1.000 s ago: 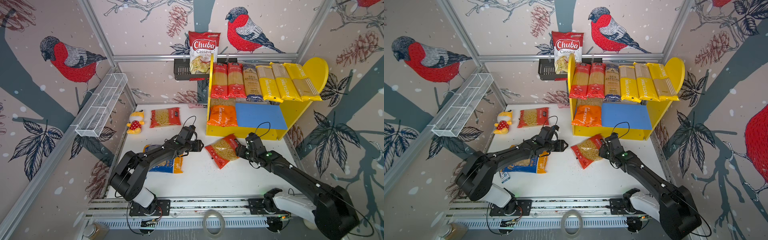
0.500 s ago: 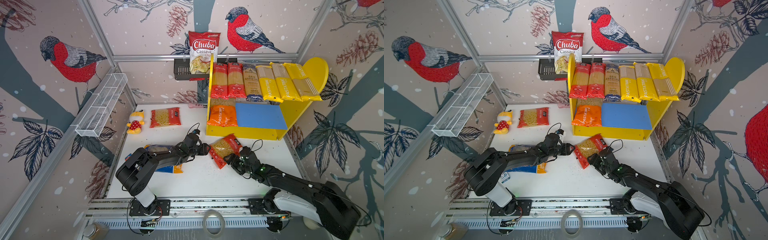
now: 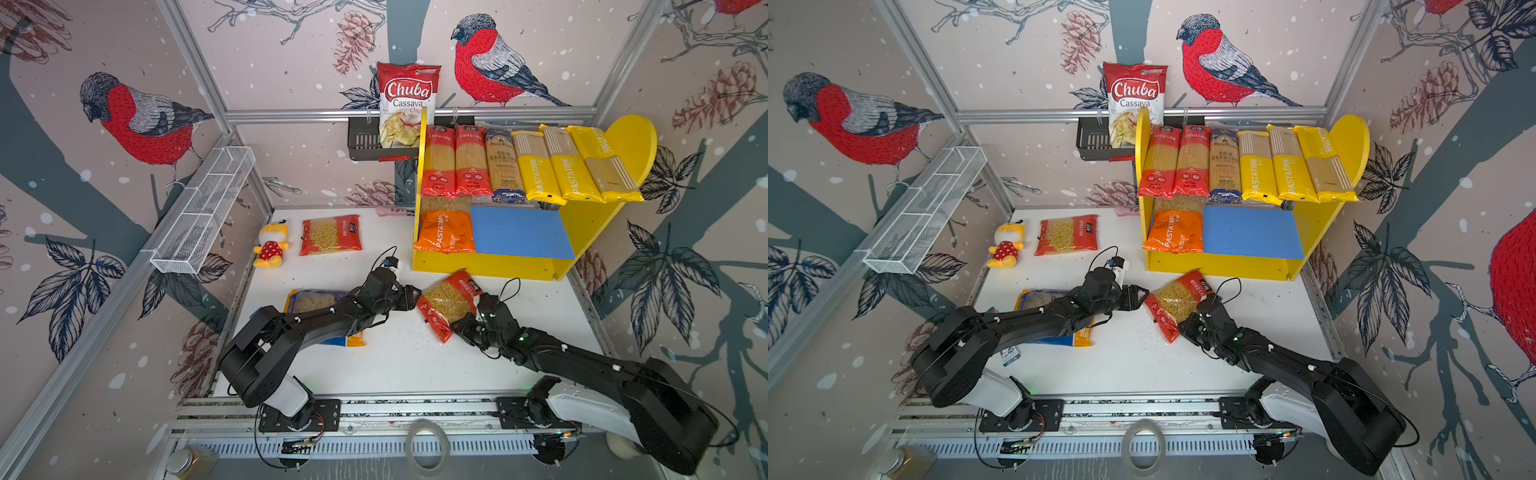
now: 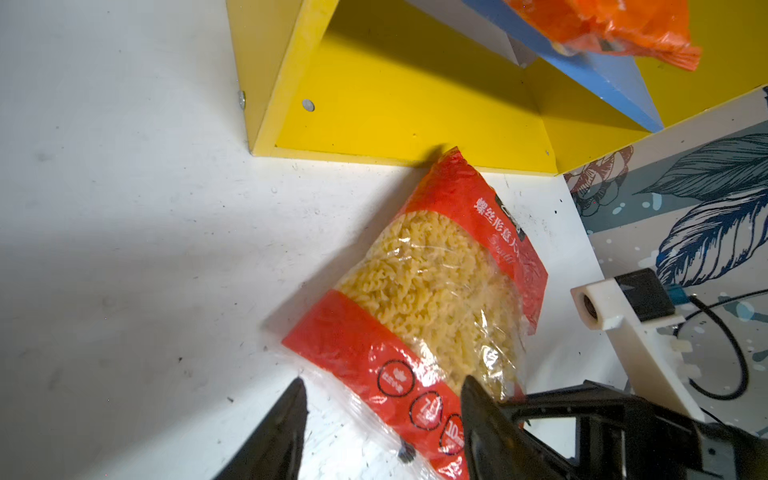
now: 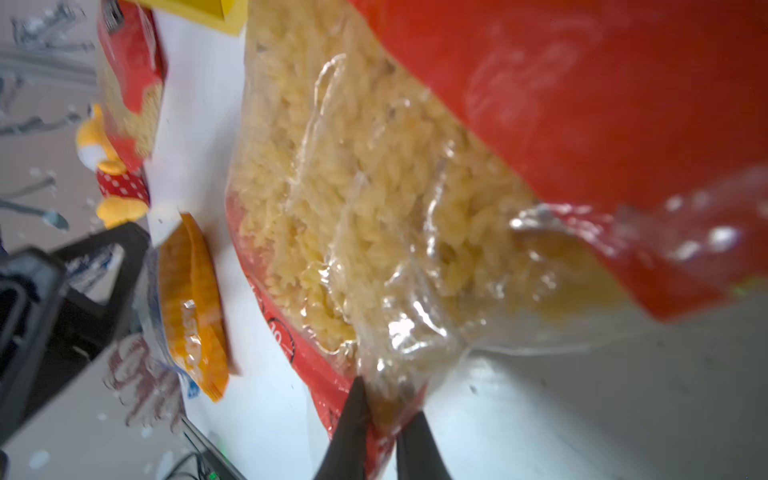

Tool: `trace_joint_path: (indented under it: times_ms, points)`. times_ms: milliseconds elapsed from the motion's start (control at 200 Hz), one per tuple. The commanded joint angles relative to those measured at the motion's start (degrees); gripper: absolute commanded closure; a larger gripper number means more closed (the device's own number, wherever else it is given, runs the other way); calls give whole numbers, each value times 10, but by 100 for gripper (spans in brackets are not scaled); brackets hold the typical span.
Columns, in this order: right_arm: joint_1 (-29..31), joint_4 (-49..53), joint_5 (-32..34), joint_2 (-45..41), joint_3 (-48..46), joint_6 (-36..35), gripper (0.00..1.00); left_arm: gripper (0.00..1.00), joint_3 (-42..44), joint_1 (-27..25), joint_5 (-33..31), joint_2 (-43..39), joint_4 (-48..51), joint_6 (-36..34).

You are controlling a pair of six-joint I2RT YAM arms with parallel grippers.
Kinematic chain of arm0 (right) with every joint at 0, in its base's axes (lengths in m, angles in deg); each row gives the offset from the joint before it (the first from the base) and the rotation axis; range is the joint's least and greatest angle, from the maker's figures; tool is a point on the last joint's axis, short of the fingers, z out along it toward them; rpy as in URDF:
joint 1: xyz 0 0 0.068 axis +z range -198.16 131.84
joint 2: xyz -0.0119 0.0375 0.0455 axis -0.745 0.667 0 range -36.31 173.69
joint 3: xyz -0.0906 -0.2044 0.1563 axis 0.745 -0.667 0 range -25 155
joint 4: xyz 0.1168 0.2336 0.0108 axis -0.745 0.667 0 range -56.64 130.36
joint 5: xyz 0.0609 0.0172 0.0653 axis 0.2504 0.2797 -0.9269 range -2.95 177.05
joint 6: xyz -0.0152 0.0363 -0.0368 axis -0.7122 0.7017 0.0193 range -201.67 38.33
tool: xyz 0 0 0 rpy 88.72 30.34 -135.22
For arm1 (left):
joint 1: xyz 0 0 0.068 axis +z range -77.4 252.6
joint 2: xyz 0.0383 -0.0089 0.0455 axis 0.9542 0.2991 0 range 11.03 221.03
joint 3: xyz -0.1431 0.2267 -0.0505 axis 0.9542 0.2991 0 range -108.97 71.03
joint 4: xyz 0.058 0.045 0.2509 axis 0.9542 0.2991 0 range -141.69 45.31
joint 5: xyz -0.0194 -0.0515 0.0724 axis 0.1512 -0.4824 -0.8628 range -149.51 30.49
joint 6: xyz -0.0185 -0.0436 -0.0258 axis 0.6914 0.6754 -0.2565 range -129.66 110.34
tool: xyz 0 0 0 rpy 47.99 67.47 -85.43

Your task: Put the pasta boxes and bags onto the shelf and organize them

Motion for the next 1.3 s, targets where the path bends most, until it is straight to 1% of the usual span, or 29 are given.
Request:
trace_joint_path:
  times_ms: [0, 100, 135, 190, 245, 310, 375, 410, 470, 580, 750, 830, 956, 1041, 1101, 1196, 1296]
  points:
    - [8, 119, -32, -28, -11, -52, 93, 40, -17, 0, -35, -5, 38, 8]
    - [11, 197, -7, -82, -14, -48, 93, 39, -14, 0, -27, -7, 19, 15]
    - [9, 221, 9, -105, -11, -45, 91, 39, -11, 0, -21, -4, 8, 17]
    - [0, 251, 31, -143, -3, -39, 84, 40, -8, -2, -7, 9, -8, 21]
    - [-11, 254, 43, -178, -2, -36, 78, 40, -5, -8, 5, 23, -26, 24]
    - [-31, 255, 55, -213, -4, -30, 65, 40, -12, -20, 23, 43, -36, 26]
    - [-70, 254, 51, -233, -7, -36, 54, 40, -25, -36, 30, 62, -37, 19]
    - [-92, 250, 44, -240, -9, -39, 48, 40, -32, -44, 31, 71, -35, 13]
    - [-132, 230, 24, -244, -12, -47, 42, 40, -39, -54, 33, 84, -41, 7]
    - [-182, 203, -5, -214, -9, -72, 33, 40, -35, -62, 34, 100, -61, 15]
    - [-211, 182, -24, -131, 9, -113, 28, 41, -33, -77, 56, 124, -91, 19]
    - [-218, 160, -30, -105, 8, -122, 28, 41, -42, -100, 64, 135, -90, 18]
    - [-223, 109, -35, -82, 0, -116, 28, 42, -51, -143, 81, 140, -84, 9]
    - [-224, 83, -36, -65, 4, -120, 28, 42, -43, -164, 93, 123, -84, 2]
    - [-225, 89, -38, -49, 22, -133, 28, 42, -32, -171, 98, 104, -84, -3]
    - [-226, 125, -36, -29, 56, -167, 27, 42, -15, -168, 86, 58, -61, -16]
    - [-230, 153, -24, -39, 63, -192, 26, 41, -15, -149, 75, 30, -20, -31]
